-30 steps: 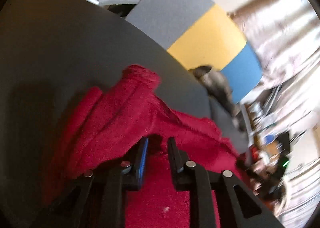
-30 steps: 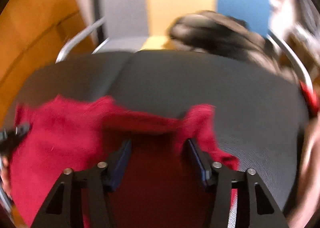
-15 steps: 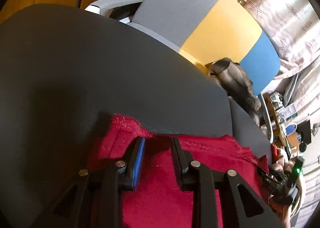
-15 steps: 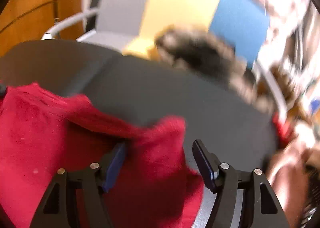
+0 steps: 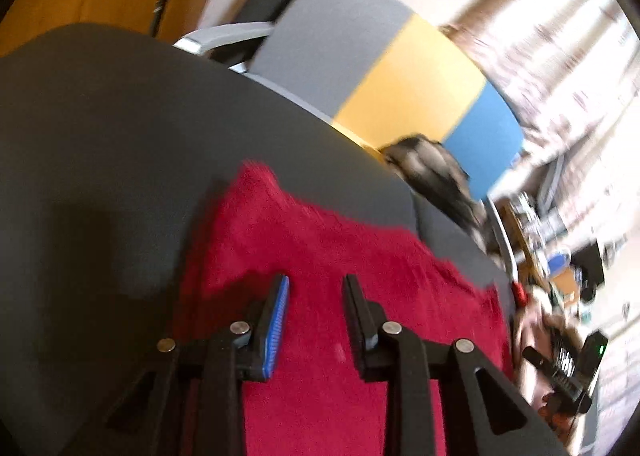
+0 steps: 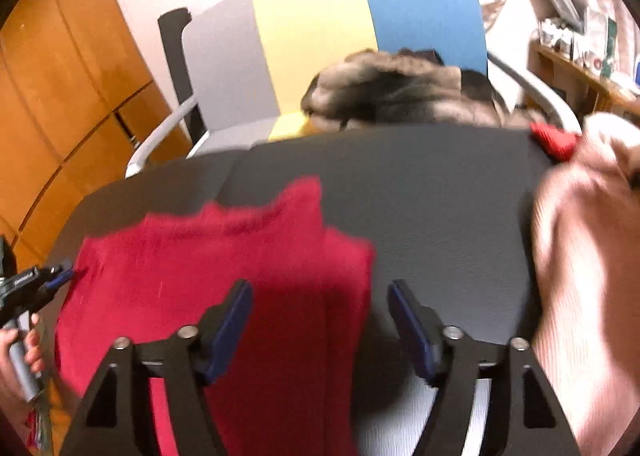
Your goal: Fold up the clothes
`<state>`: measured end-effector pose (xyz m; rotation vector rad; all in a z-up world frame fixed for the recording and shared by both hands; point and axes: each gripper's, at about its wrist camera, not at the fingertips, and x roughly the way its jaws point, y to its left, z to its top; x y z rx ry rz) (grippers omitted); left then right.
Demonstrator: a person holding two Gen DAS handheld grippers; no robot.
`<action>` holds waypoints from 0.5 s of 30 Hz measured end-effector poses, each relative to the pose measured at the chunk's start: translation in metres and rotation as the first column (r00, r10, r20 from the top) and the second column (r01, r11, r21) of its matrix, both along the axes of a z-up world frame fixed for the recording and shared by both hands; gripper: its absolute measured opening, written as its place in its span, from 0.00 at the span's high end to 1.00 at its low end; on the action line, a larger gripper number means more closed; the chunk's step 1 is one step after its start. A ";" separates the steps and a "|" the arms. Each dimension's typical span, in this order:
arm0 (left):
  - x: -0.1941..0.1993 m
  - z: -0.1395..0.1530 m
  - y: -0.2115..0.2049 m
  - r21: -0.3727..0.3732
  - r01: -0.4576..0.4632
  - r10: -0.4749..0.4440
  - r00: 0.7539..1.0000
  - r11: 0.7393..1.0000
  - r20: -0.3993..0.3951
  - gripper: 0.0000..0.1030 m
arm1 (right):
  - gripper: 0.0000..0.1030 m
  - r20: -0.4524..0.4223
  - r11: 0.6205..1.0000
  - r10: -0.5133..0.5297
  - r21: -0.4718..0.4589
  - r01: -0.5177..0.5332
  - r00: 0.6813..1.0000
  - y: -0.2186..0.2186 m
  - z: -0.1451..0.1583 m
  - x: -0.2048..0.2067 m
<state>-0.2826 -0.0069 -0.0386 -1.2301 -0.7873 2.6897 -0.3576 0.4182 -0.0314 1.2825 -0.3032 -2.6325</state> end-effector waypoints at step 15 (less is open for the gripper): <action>0.048 -0.011 0.048 0.004 0.085 -0.085 0.996 0.996 -0.006 0.74 | 0.22 0.147 0.982 -0.081 -0.156 0.104 0.986 0.017 -0.040 -0.004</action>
